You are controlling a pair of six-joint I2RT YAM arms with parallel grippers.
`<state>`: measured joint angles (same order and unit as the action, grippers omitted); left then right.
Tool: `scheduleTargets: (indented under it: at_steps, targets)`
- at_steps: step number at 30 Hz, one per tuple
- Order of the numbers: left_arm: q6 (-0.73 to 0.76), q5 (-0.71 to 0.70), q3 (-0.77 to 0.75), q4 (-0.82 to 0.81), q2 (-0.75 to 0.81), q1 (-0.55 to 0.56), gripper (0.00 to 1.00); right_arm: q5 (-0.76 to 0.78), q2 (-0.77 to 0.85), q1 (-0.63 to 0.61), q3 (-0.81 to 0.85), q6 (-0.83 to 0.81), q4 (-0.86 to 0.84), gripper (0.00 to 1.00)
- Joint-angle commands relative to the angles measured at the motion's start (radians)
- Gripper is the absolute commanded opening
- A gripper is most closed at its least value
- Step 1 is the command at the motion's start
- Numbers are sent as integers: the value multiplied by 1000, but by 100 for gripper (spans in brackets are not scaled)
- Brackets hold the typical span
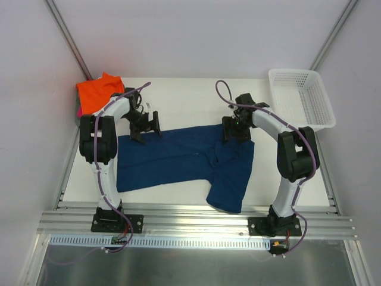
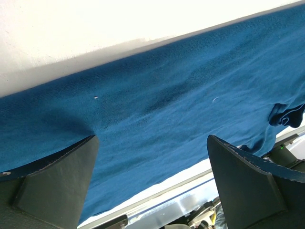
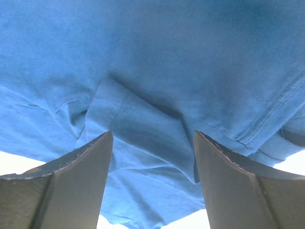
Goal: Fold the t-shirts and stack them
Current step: Fold the flattened tshirt in 1/3 of the way
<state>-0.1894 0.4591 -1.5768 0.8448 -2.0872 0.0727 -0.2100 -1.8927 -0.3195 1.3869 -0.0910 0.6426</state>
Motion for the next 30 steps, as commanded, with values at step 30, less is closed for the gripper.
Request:
scheduleTargets:
  at_steps: [30]
  targets:
    - [25, -37, 43, 22, 108, -11, 99, -43, 93, -33, -91, -32, -6, 60]
